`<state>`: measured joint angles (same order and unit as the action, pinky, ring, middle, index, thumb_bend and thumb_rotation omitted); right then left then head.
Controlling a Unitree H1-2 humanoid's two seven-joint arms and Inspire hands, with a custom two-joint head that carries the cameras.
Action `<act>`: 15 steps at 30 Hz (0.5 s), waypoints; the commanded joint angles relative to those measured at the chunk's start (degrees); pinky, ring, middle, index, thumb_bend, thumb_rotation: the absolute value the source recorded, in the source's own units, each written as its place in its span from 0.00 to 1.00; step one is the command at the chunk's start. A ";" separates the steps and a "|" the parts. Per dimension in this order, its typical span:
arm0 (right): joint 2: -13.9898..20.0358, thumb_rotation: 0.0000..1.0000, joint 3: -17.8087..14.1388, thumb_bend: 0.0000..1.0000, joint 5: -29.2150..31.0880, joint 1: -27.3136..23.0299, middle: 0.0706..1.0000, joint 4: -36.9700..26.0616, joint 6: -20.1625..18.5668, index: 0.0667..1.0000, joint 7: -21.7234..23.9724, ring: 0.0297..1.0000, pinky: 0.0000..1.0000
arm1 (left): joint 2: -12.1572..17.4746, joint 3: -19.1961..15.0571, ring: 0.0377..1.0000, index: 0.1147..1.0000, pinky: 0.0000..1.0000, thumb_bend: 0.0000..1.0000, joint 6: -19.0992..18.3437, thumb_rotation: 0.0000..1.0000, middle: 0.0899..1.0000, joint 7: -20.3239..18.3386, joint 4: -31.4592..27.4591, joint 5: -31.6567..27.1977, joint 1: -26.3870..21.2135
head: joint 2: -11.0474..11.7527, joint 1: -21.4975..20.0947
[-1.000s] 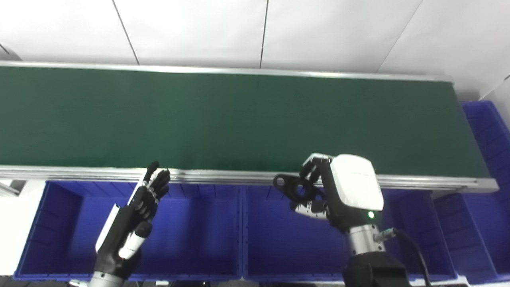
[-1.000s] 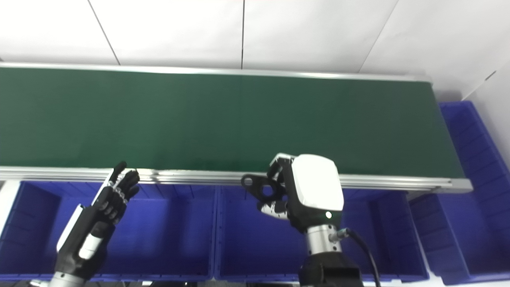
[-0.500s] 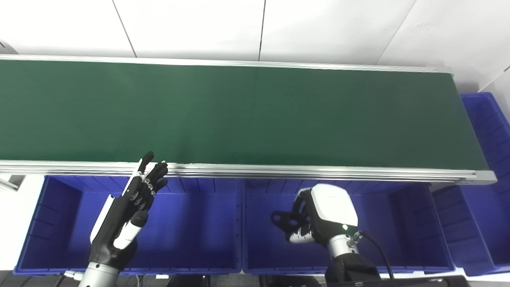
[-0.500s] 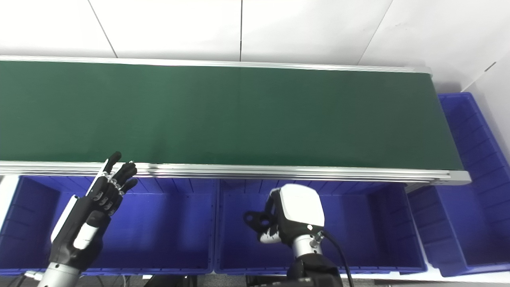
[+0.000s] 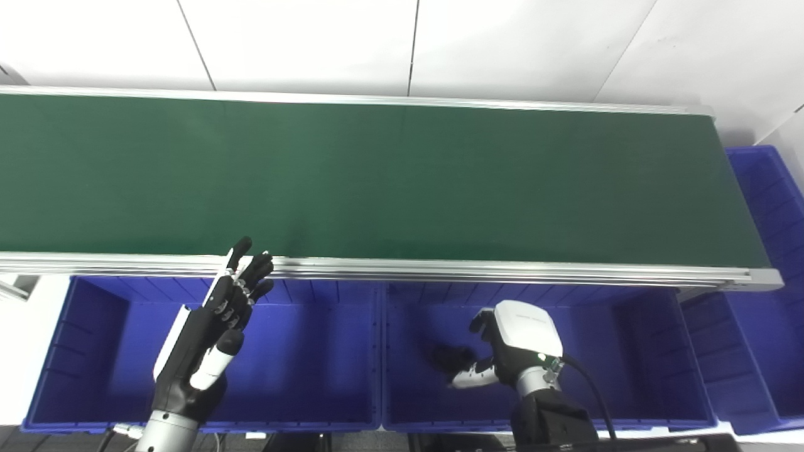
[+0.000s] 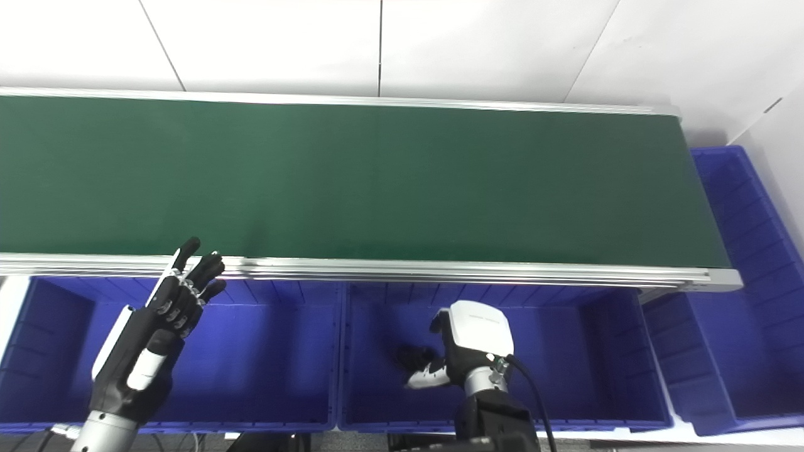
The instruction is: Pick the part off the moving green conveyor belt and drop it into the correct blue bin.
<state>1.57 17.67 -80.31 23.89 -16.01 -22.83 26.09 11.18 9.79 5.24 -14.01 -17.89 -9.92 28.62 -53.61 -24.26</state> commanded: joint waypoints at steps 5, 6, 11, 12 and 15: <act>0.22 0.90 0.43 1.00 0.53 1.02 0.90 -3.68 0.14 0.90 0.16 0.83 0.81 | -0.26 0.34 0.93 1.00 0.92 0.78 2.78 0.76 0.92 -0.69 0.08 0.84 0.25 | 2.52 2.47; 0.29 0.91 0.46 1.00 1.44 1.38 0.89 -4.12 0.57 0.89 -0.69 0.82 0.79 | -0.25 0.38 0.93 1.00 0.91 0.78 2.91 0.77 0.91 -0.62 0.13 1.19 0.39 | 2.52 2.47; -2.12 0.99 -1.48 0.94 18.31 5.60 0.80 -9.76 3.89 0.84 -8.21 0.74 0.62 | -0.18 0.48 0.91 1.00 0.89 0.78 4.19 0.76 0.90 -0.85 1.25 1.48 0.86 | 4.13 3.85; -3.54 0.99 -2.43 0.88 23.76 6.75 0.81 -11.80 3.44 0.85 -8.21 0.76 0.64 | -0.11 0.51 0.92 1.00 0.90 0.79 4.25 0.76 0.91 -1.02 1.49 1.17 0.90 | 4.13 3.85; -7.94 1.00 -4.82 0.84 39.42 10.74 0.82 -15.80 4.74 0.85 -10.00 0.78 0.68 | -0.16 0.59 0.91 0.99 0.89 0.80 4.41 0.77 0.90 -0.75 1.84 1.96 1.18 | 5.01 5.74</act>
<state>-2.29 13.75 -53.77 31.58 -26.74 -21.27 19.55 11.06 10.10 6.97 -14.09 -14.55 -8.21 29.07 -48.61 -18.56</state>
